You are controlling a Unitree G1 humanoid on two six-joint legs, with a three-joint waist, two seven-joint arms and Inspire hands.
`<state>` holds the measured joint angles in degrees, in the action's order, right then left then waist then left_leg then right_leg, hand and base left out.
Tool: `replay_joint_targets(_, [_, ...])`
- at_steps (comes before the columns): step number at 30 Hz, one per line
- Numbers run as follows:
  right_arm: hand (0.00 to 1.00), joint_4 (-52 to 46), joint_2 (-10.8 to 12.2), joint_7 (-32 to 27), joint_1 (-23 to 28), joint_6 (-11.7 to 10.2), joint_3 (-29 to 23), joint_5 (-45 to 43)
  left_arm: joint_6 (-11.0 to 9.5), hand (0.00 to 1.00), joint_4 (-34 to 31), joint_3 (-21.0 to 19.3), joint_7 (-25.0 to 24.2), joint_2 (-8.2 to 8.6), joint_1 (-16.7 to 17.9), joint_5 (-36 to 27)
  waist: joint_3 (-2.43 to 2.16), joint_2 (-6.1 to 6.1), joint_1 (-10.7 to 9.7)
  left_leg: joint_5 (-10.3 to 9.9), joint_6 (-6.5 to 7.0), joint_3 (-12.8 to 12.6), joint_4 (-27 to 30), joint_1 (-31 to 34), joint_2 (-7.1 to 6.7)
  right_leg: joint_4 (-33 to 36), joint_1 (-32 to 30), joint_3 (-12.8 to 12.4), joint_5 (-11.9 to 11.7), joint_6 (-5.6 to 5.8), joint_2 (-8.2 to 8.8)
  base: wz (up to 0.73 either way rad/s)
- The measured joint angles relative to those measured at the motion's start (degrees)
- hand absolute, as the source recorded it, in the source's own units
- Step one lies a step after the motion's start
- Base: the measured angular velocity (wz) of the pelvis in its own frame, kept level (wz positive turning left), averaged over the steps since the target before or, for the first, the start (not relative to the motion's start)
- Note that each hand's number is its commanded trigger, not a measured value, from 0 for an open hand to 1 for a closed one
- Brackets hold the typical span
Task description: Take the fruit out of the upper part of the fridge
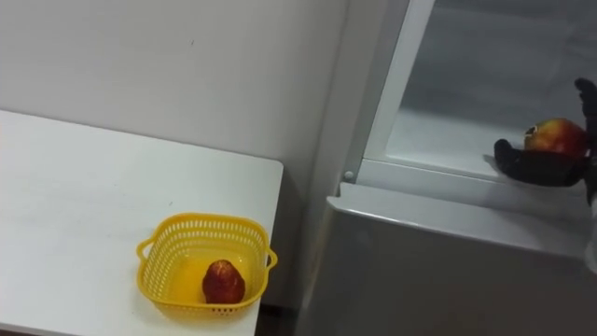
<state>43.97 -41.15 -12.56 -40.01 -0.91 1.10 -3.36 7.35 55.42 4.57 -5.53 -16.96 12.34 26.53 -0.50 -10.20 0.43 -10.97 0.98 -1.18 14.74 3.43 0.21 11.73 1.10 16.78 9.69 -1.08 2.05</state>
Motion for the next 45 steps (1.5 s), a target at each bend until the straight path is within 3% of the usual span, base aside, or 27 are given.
replay_joint_targets(2, [1.00, 0.19, -0.01, 1.50, -0.57, 1.09, 0.00, 1.05, 0.25, 0.00, -0.04, 0.00, -0.12, -0.03, -0.04, 0.00, -0.01, -0.01, -0.04, 0.00, 0.00, -0.01, 0.02, -0.02, 0.01, 0.02, -0.01, 0.01, 0.00, 0.00, 0.01, 0.00])
replay_joint_targets(9, [1.00, 0.39, -0.69, 3.38, -1.16, 1.53, 0.16, 1.03, 0.30, 0.00, -0.06, 0.00, -0.11, -0.12, -0.16, 0.00, 0.05, 0.08, 0.09, 0.00, -0.01, -0.03, -0.01, -0.06, 0.02, 0.02, -0.06, 0.01, -0.01, -0.01, -0.02, 0.00])
replay_joint_targets(19, [1.00, 1.93, -4.31, 4.37, -1.92, 2.24, 2.72, -3.31, 1.05, 0.00, -0.09, 0.01, 0.15, -0.23, -0.40, -0.01, 0.17, 0.12, 1.33, 0.04, -0.09, -0.02, -0.41, -0.28, 0.00, -0.11, -0.14, 0.02, -0.01, -0.01, -0.16, 0.00])
replay_joint_targets(27, [1.00, 2.75, -4.36, 4.32, -2.97, 3.02, 3.31, -4.08, 1.01, 0.00, -0.20, 0.00, 0.28, -0.35, -0.57, -0.01, 0.50, -0.47, 1.56, 0.07, -0.14, 0.11, -1.12, -0.75, 0.02, -0.17, 0.02, 0.58, -0.01, 0.00, -0.13, 0.00])
replay_joint_targets(34, [1.00, 2.55, -4.35, 3.95, -3.03, 2.86, 4.07, -1.65, 0.76, 0.00, -0.27, -0.40, 0.46, -0.55, -0.62, -0.04, 0.53, -0.47, 1.47, 0.07, -0.13, -0.04, -1.17, -1.37, 0.06, -1.13, 0.99, 0.64, -0.01, 0.01, -0.13, 0.01])
replay_joint_targets(38, [1.00, 0.48, -4.34, 3.89, -2.88, 2.81, 4.02, -0.70, -0.29, 0.00, -0.05, -0.40, 1.69, -0.55, -0.56, -0.07, 0.93, 0.10, 1.23, 0.07, -0.13, -0.24, -1.39, -1.96, 0.02, -1.09, 1.43, 0.50, -0.01, 0.01, -0.15, -0.02])
replay_joint_targets(45, [1.00, -11.17, -4.19, 1.15, 3.01, 2.96, 3.81, -0.81, -0.51, 0.00, -0.06, -2.43, 3.31, -0.50, -0.42, -0.15, 0.55, 0.92, 1.41, 0.24, -0.34, -0.63, -2.15, -2.97, 0.01, -1.10, 1.79, -0.28, -0.01, 0.01, -0.37, -0.05])
